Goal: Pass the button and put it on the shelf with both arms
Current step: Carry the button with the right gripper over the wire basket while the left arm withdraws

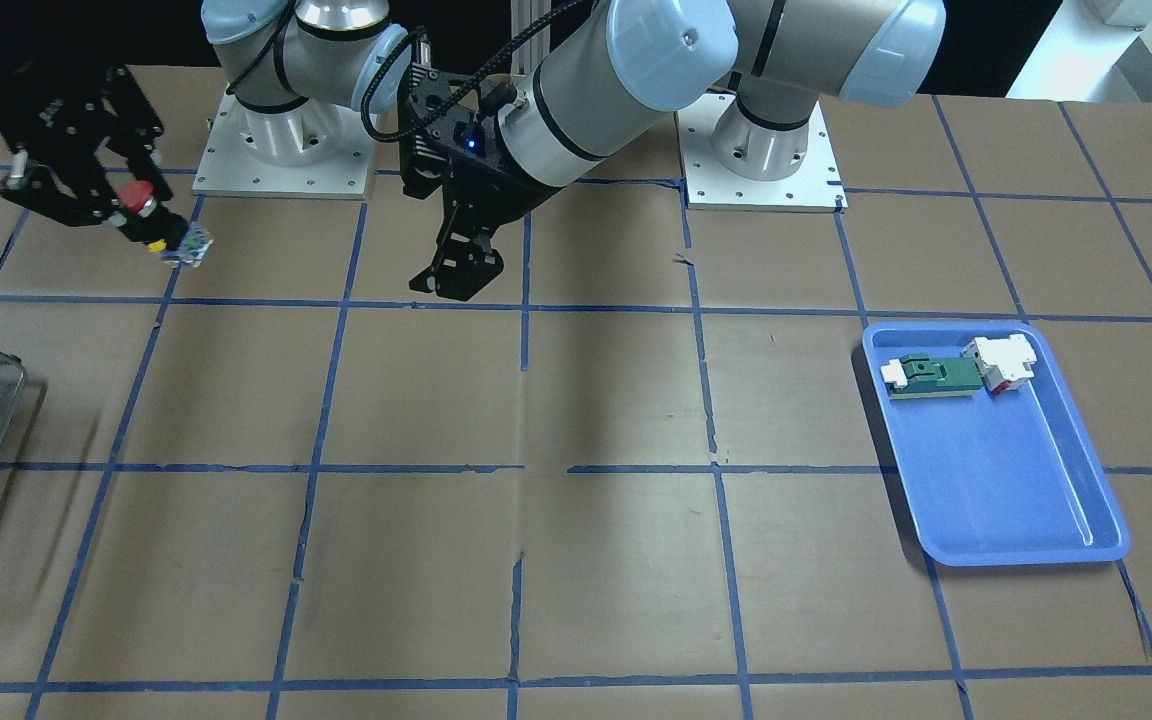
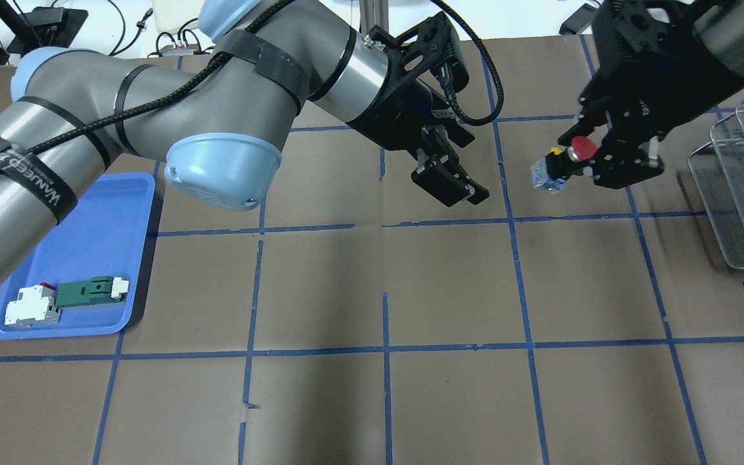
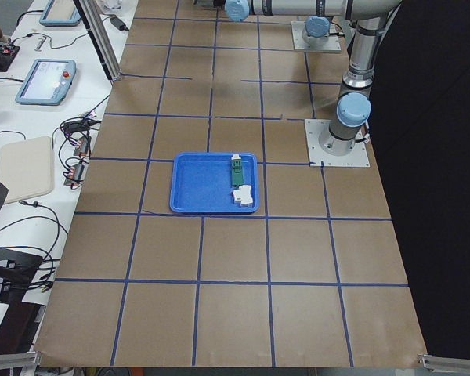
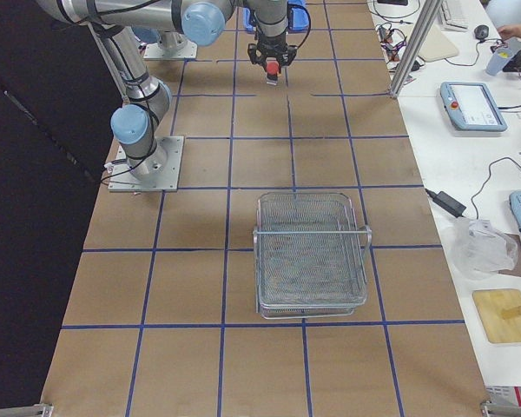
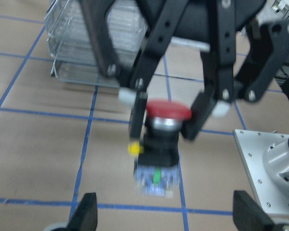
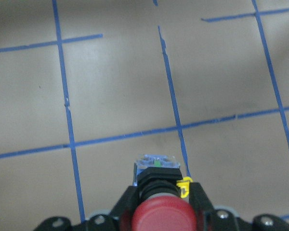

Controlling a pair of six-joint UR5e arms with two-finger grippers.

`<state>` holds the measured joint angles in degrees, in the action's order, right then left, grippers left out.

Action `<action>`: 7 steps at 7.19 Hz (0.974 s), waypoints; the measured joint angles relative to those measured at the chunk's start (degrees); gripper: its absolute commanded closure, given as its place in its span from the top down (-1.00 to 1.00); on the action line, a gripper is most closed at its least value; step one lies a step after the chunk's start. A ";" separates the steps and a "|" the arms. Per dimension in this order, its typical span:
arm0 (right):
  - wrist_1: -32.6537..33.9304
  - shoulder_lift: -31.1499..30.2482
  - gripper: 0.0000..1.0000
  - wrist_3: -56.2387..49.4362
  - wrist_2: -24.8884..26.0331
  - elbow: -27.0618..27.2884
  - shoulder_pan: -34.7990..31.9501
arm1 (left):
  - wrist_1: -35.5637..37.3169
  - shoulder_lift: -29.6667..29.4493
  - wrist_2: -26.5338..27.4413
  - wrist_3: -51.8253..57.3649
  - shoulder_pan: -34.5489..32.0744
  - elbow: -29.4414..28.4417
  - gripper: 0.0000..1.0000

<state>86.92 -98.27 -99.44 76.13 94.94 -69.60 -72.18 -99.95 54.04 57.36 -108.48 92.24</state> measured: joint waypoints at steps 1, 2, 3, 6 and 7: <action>3.12 0.97 -1.00 -0.73 4.09 -0.12 4.03 | -2.95 0.83 3.62 -0.87 0.20 -0.12 1.00; 7.55 2.89 -1.00 -1.77 8.66 -0.26 7.05 | -6.88 1.94 6.93 -2.37 0.89 -0.51 1.00; 12.71 5.69 -1.00 -3.77 12.37 -0.40 9.29 | -10.46 2.94 10.34 -7.03 2.11 -0.81 1.00; 23.38 16.16 -1.00 -8.85 16.31 -3.57 14.68 | -16.03 6.69 24.19 -23.59 4.59 -0.93 1.00; 24.60 19.53 -1.00 -9.69 16.99 -5.15 16.13 | -17.18 8.13 27.56 -30.61 5.46 -0.73 1.00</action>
<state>111.51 -78.74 -109.13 93.12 89.79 -53.46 -89.37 -91.82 81.59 26.75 -103.02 91.51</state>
